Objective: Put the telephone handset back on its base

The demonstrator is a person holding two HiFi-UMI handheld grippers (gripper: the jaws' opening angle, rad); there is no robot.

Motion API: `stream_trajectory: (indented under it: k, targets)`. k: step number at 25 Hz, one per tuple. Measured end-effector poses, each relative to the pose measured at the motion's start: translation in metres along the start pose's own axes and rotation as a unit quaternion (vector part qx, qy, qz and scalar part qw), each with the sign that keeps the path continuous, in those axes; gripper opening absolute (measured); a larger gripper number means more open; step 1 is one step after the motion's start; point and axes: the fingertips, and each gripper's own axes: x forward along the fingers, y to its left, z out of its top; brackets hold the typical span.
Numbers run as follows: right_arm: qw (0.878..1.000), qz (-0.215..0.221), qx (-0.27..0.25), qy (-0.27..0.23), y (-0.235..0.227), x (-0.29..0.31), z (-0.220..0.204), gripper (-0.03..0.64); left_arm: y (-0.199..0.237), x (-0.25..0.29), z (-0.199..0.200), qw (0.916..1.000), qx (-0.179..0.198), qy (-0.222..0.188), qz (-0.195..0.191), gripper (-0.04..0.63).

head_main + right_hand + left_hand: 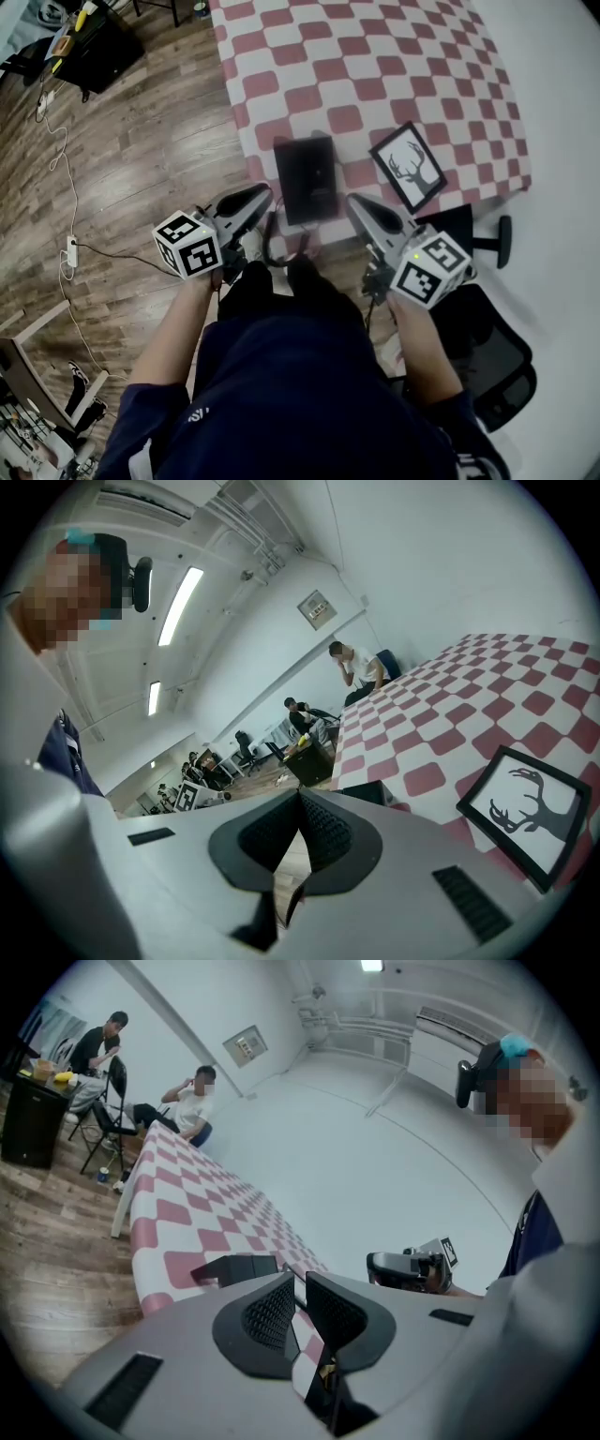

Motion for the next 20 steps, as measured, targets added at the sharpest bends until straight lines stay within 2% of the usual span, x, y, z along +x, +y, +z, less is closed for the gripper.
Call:
stream_trajectory:
  k: [8, 20]
  targets:
    - [1.000, 0.003, -0.015, -0.023, 0.025, 0.001, 0.011, 0.015, -0.042, -0.021, 0.031, 0.9986, 0.035, -0.014, -0.036, 0.040]
    - [0.998, 0.001, -0.046, -0.045, 0.063, 0.002, 0.016, 0.015, -0.074, -0.041, 0.053, 0.9926, 0.092, -0.003, -0.078, 0.035]
